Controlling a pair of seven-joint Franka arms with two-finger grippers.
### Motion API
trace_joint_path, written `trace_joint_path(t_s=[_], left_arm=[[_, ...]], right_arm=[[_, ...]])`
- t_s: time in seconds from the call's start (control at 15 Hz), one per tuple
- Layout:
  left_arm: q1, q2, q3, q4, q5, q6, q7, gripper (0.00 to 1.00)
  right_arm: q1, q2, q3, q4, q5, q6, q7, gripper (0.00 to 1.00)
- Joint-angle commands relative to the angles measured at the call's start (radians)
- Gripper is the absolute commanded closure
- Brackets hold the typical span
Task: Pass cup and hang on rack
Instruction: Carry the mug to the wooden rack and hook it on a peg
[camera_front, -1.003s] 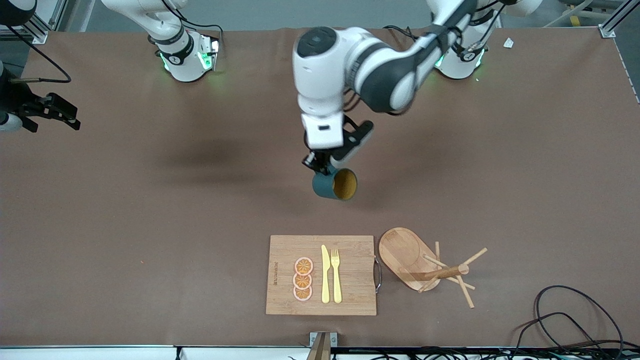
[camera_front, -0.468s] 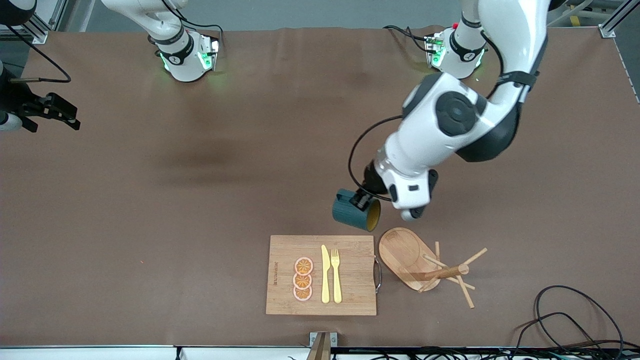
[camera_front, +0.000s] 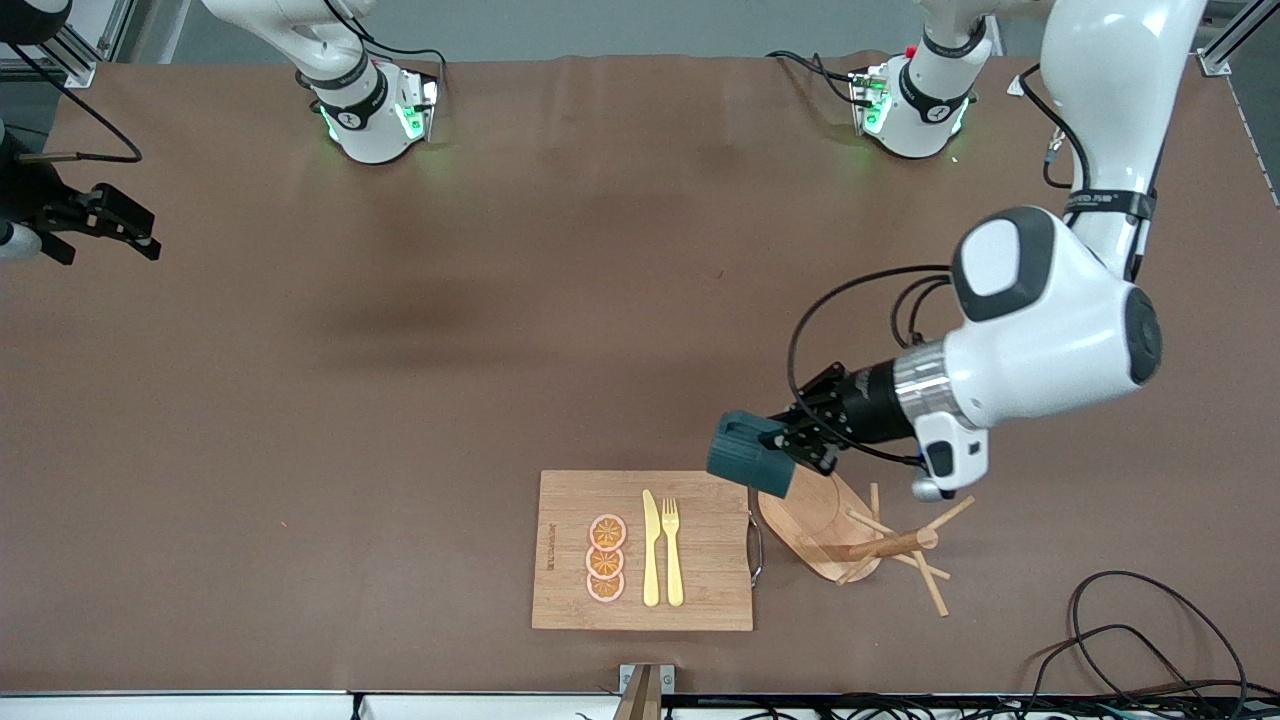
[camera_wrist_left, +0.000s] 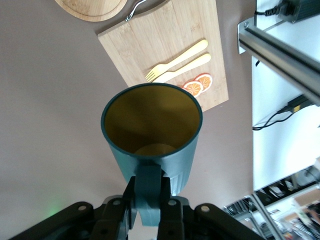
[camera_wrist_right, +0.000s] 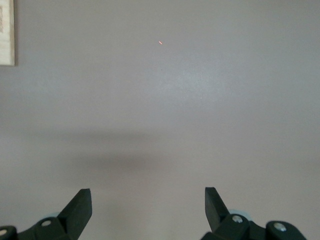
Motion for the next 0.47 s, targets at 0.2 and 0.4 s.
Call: trace_joint_path(t_s=[0.2, 0.4], left_arm=[[0.065, 0.046, -0.011, 0.006, -0.131, 0.002, 0.072, 1.0], [0.115, 0.046, -0.011, 0.006, -0.163, -0.002, 0.083, 1.0]], right_arm=[[0.029, -0.002, -0.002, 0.036, 0.013, -0.04, 0.093, 0.0], [0.038, -0.002, -0.002, 0.037, 0.011, -0.04, 0.113, 0.0]])
